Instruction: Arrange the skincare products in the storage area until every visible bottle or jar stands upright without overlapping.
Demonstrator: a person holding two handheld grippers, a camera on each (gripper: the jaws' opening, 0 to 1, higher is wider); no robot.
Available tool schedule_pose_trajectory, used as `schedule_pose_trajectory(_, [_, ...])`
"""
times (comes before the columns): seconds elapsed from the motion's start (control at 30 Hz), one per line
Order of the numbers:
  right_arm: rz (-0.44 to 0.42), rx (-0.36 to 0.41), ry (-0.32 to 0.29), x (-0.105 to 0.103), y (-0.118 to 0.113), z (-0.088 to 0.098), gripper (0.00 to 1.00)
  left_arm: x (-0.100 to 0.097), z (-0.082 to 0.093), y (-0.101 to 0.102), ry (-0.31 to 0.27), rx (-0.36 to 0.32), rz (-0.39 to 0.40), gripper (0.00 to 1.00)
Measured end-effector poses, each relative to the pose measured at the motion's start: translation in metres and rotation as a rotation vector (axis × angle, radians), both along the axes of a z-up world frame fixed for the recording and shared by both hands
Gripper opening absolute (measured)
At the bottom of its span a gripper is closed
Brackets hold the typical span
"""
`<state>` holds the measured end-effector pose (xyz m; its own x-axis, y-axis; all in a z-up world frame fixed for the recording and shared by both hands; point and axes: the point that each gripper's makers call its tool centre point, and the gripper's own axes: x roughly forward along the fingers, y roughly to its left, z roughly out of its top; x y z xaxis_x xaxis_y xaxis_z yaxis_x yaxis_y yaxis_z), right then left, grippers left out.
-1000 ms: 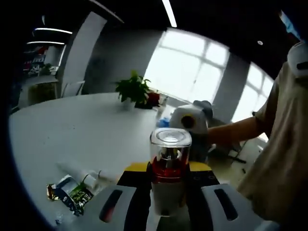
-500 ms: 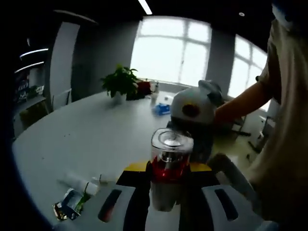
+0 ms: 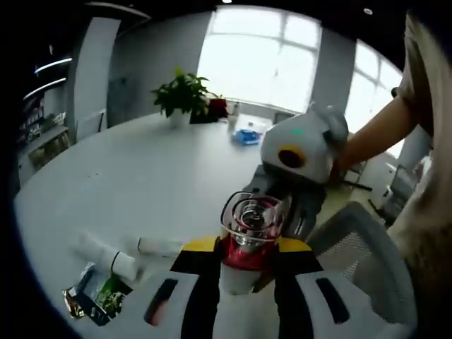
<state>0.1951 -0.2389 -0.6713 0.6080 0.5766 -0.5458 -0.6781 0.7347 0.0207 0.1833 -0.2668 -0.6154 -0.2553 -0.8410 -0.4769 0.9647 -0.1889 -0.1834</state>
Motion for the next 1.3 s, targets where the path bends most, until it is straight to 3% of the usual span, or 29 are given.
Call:
schedule_pose_trajectory(0.2, [-0.015,-0.008,0.007,0.007,-0.013,-0.011,0.29,0.006,-0.011,-0.012,-0.023,0.018,-0.01,0.25])
schedule_pose_trajectory(0.37, [-0.029,0.004,0.004,0.017,-0.024,-0.007,0.29,0.016,-0.009,-0.023,-0.008,-0.005,0.004,0.26])
schedule_pose_trajectory(1.03, [-0.012,-0.041,-0.015,0.076,-0.063,-0.01,0.29,0.072,-0.005,-0.058,-0.047,-0.03,0.049,0.27])
schedule_pose_trajectory(1.3, [0.029,-0.053,-0.006,0.09,-0.074,-0.011,0.29,0.086,-0.006,-0.069,-0.048,-0.036,0.071,0.27])
